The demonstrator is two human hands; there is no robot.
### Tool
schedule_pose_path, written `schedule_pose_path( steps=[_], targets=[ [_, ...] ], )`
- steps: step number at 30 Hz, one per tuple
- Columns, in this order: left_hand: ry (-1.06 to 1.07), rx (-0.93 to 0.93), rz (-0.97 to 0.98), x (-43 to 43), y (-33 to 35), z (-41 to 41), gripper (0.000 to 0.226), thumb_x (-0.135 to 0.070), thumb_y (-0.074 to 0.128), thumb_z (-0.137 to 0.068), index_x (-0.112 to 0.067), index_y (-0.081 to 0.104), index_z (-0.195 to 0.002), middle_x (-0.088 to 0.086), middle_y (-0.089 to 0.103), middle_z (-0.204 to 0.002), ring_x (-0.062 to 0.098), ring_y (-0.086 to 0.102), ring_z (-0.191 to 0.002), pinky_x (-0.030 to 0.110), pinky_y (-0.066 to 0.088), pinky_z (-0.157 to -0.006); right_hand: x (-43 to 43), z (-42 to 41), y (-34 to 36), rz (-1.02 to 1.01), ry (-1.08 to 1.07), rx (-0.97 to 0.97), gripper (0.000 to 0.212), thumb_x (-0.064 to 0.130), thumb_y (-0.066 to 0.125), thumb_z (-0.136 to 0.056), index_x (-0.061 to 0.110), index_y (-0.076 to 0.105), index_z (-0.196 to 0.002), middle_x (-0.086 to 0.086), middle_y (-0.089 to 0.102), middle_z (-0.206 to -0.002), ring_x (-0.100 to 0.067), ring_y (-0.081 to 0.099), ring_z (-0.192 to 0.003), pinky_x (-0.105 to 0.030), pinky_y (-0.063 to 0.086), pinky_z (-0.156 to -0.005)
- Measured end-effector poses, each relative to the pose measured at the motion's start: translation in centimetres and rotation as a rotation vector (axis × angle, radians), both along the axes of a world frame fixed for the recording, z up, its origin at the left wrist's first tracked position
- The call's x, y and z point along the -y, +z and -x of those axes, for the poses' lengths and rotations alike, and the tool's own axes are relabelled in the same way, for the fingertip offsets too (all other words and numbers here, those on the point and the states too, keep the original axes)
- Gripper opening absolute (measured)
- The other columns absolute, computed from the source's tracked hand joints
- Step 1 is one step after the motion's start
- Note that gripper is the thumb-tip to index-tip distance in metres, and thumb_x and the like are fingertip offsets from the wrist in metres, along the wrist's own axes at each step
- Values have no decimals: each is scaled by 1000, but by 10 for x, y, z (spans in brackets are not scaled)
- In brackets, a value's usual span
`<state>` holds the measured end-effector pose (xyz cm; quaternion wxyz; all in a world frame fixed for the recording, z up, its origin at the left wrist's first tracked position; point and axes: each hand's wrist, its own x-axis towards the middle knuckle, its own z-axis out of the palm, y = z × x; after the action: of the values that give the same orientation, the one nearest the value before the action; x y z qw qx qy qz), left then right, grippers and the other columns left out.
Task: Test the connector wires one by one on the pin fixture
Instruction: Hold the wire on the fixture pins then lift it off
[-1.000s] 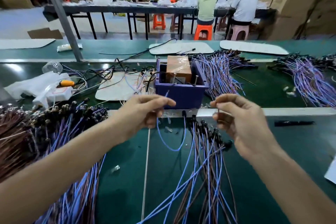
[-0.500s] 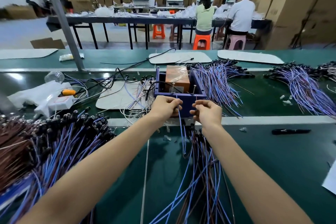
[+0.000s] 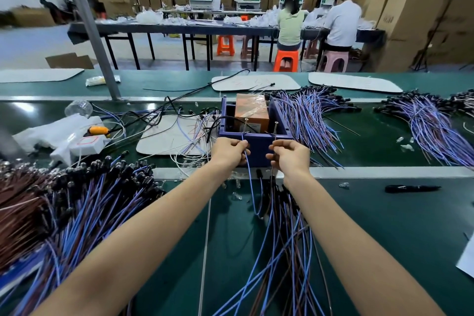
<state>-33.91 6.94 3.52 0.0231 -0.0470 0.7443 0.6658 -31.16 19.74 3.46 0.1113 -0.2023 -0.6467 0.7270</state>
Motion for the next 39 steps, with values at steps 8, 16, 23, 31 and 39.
schedule_pose_path(
  steps=[8,16,23,31,39],
  targets=[
    [-13,-28,71,1,-1,7,17,-13,53,-97,-4,67,-93,3,58,-65,9,43,-49,14,40,-42,-1,1,-3,2,20,-2,25,-6,49,-93,12,59,-78,-6,64,-81,-13,60,-54,-16,44,-41],
    [-7,-60,84,2,-6,8,15,-14,54,-97,-11,67,-90,2,58,-63,9,44,-48,19,42,-49,-2,1,-4,-3,27,1,25,-6,49,-94,11,59,-79,-5,64,-79,-13,59,-55,-17,45,-43],
    [7,-117,173,4,-11,9,16,-17,59,-94,-7,72,-91,2,60,-62,12,45,-49,26,40,-60,-1,-2,-8,-15,31,8,24,-8,48,-93,10,59,-80,-8,64,-82,-13,58,-53,-19,43,-42],
    [15,-113,173,2,-8,9,14,-18,59,-94,-11,70,-93,1,60,-63,13,46,-48,25,41,-54,0,-4,-8,-2,37,3,24,-5,48,-94,11,59,-80,-4,65,-79,-11,57,-52,-16,43,-41],
    [-3,-93,161,4,-5,8,14,-17,57,-95,-11,69,-96,2,59,-66,11,47,-51,17,39,-44,-3,-4,-7,24,-14,-56,24,-4,49,-94,12,59,-79,-4,65,-80,-12,57,-51,-18,43,-43]
  ],
)
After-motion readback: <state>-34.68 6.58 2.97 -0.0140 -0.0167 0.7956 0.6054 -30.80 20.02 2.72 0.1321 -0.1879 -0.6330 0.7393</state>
